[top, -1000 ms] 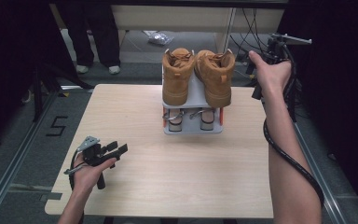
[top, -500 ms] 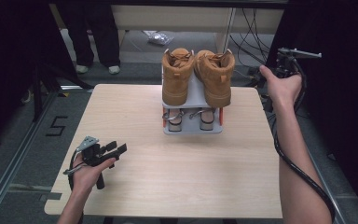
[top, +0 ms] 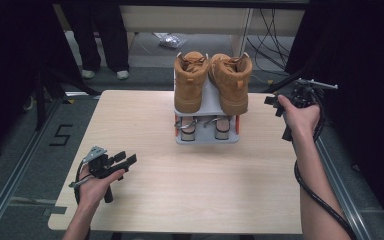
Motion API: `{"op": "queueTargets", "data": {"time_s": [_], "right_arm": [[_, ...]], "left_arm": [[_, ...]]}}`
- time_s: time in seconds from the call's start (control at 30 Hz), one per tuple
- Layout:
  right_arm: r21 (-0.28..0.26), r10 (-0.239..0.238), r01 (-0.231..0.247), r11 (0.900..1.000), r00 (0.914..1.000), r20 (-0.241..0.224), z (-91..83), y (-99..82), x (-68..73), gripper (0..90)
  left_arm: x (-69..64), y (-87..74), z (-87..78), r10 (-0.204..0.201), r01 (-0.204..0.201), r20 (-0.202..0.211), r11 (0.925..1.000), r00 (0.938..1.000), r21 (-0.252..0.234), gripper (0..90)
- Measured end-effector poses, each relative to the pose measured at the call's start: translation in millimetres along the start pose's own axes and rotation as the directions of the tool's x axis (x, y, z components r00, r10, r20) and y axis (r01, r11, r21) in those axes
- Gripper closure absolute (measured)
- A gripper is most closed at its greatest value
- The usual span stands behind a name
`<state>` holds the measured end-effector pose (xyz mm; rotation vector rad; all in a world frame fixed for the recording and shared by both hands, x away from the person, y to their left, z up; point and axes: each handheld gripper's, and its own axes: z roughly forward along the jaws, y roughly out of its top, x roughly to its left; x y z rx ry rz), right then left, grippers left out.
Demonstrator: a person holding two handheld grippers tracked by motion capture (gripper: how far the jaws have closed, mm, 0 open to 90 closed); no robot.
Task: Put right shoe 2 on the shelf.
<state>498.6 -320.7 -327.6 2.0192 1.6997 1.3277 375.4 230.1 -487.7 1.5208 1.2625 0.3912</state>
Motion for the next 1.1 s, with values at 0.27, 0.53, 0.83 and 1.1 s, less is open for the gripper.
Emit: {"op": "queueTargets", "data": {"time_s": [0.27, 0.53, 0.83, 1.1], "right_arm": [[0.012, -0.055, 0.055, 0.9984, 0.9985, 0.0, 4.2, -27.9, -15.5, 52.6], [0.039, -0.039, 0.039, 0.9985, 0.9992, -0.013, 8.9, -63.3, -30.2, 51.2], [0.062, -0.034, 0.036, 0.9974, 0.999, -0.028, 10.3, -100.1, -47.1, 50.4], [0.045, -0.043, 0.045, 0.998, 0.9973, -0.059, 6.7, -129.3, -56.6, 49.1]], "left_arm": [[-0.4, -1.1, 0.8, 0.005, -0.005, 0.002, 1.0, 1.0, -0.003, 44.8], [-0.6, -1.6, 0.3, 0.004, -0.004, 0.003, 0.9999, 1.0, -0.012, 44.8], [0.9, -2.5, -0.8, 0.006, -0.006, -0.008, 0.9999, 0.9999, -0.01, 45.0], [-0.4, -4.0, 0.1, 0.003, -0.003, 0.0, 0.9999, 1.0, -0.011, 45.6]]}}
